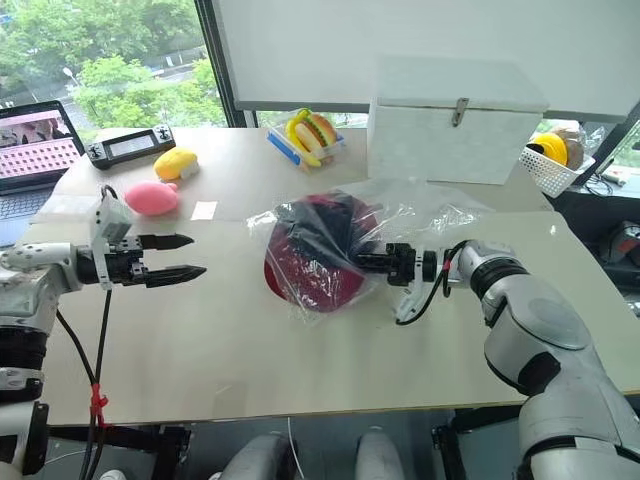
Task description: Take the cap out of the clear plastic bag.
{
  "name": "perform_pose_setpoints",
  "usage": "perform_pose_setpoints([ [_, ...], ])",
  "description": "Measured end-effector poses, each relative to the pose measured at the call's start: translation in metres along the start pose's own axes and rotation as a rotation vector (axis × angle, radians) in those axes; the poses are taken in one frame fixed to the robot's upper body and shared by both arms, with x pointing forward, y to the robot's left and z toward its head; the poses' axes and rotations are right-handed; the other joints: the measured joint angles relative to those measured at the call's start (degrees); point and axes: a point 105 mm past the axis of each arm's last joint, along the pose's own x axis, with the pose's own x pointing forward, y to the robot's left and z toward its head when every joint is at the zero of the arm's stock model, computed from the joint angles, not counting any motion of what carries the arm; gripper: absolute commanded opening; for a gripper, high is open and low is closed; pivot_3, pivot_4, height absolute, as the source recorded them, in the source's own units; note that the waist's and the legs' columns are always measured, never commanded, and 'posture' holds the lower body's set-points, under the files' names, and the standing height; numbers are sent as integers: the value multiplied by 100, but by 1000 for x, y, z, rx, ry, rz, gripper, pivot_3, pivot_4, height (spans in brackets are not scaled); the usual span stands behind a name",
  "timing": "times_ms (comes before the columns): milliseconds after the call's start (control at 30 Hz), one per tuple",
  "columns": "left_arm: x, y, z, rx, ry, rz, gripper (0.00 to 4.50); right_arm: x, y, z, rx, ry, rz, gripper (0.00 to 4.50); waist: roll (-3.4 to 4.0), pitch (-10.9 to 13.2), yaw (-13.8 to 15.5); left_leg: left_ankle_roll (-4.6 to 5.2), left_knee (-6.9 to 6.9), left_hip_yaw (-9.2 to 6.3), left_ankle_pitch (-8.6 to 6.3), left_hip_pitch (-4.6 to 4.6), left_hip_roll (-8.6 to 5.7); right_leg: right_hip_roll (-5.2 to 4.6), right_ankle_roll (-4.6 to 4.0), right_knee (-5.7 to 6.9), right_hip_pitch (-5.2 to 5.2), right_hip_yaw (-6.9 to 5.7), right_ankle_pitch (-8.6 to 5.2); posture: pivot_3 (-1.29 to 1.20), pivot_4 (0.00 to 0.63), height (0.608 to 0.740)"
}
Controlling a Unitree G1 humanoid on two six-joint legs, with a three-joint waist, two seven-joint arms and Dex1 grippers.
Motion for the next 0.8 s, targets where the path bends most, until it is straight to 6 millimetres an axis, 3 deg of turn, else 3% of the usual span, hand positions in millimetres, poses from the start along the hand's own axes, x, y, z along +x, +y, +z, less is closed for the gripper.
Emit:
perform_pose_setpoints([
  [133,-19,-1,58,43,-71,-57,4500,13,-16,17,-98,-174,-97,38,-26,-5,7,-34,-19,-35,3,5,20,37,3,13,-5,0,-35,0,150,740],
  [233,-27,-10,86,82,-112,-108,4500,20,-26,24,-115,-229,-151,38,-34,-13,1,-44,-86,-33,6,29,23,36,-29,13,-2,5,-57,0,150,740],
  [400,-19,-20,79,64,-78,-168,4500,34,-46,32,-113,-283,-235,38,-36,-15,-111,-80,-103,-28,-5,2,68,74,-84,26,-25,3,-83,0,150,740],
  [533,-12,-22,68,37,-64,-184,4500,46,-63,39,-78,-305,-290,38,-38,-16,-226,-120,-95,-13,-18,-62,118,137,-106,45,-101,13,-89,0,150,740],
  [667,0,-21,63,19,-88,-184,4500,69,-67,38,69,-270,-239,38,-39,-15,-330,-119,-96,7,-25,-64,150,169,-125,81,-109,12,-98,0,150,740],
  [700,4,-21,61,19,-91,-190,4500,74,-69,39,104,-267,-227,796,-39,-14,-352,-119,-95,7,-25,-65,159,178,-127,82,-109,12,-97,0,150,740],
  [733,6,-21,60,17,-88,-192,4500,79,-70,40,138,-265,-218,917,-38,-14,-370,-120,-94,6,-25,-64,165,183,-129,80,-109,12,-97,0,150,740],
  [800,11,-19,55,5,-86,-190,4500,90,-73,44,214,-263,-200,1609,-34,-10,-415,-123,-89,5,-23,-59,171,189,-130,82,-111,16,-97,0,150,740],
])
